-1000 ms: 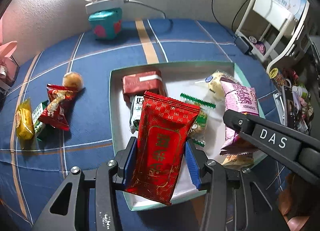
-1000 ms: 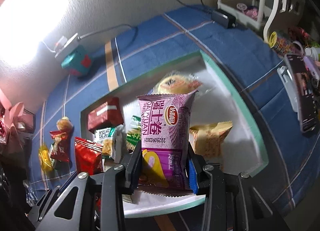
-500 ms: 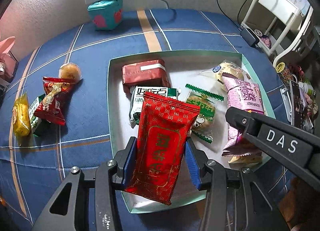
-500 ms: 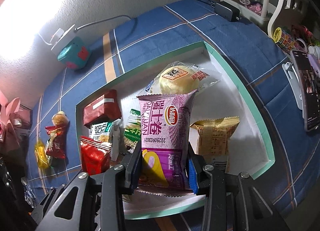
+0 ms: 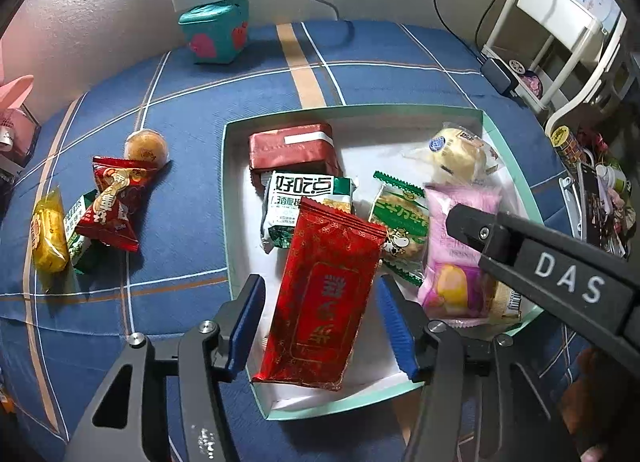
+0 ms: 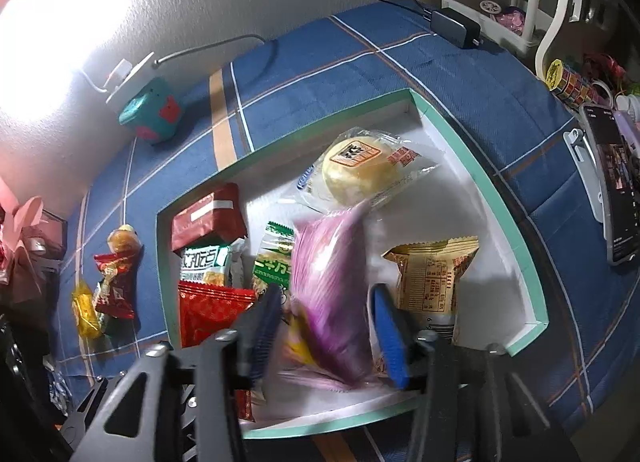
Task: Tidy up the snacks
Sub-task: 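Open right tool to drop the roll bag while left tool releases the red packet in the tray, then withdraw both tools from the tray back toward the snack pile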
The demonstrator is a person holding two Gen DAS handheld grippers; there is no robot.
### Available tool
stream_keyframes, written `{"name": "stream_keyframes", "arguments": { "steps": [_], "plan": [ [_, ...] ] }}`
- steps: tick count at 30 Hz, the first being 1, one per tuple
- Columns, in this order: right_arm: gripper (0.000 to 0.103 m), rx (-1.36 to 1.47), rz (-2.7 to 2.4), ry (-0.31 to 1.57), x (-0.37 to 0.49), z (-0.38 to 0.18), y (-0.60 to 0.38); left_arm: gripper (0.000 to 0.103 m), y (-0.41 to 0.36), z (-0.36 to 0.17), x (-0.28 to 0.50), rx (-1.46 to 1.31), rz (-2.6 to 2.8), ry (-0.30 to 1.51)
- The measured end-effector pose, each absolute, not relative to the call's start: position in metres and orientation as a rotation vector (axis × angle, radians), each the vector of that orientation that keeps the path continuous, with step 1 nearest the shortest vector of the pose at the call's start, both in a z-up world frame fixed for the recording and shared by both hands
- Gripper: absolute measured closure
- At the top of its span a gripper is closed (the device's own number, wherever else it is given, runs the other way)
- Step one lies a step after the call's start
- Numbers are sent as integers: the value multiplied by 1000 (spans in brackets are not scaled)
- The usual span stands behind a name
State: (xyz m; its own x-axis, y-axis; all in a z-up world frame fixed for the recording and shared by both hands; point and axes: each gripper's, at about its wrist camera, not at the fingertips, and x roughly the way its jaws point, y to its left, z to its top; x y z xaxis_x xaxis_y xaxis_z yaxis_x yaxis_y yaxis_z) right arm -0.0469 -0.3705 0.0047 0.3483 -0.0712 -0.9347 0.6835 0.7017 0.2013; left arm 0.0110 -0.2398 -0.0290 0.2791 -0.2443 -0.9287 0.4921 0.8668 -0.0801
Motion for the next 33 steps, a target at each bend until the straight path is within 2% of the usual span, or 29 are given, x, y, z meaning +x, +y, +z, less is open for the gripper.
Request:
{"name": "stream_keyframes", "arguments": {
  "steps": [6, 21, 33],
  "plan": [
    [37, 642, -533, 1104, -47, 10, -370, 43, -227, -23, 18, 208, -471, 1188],
    [37, 561, -482, 1110, -33, 16, -343, 43, -143, -17, 60, -4, -200, 1186],
    [37, 491, -439, 1130, -21, 18, -317, 43, -123, -17, 69, -51, -162, 1190]
  ]
}}
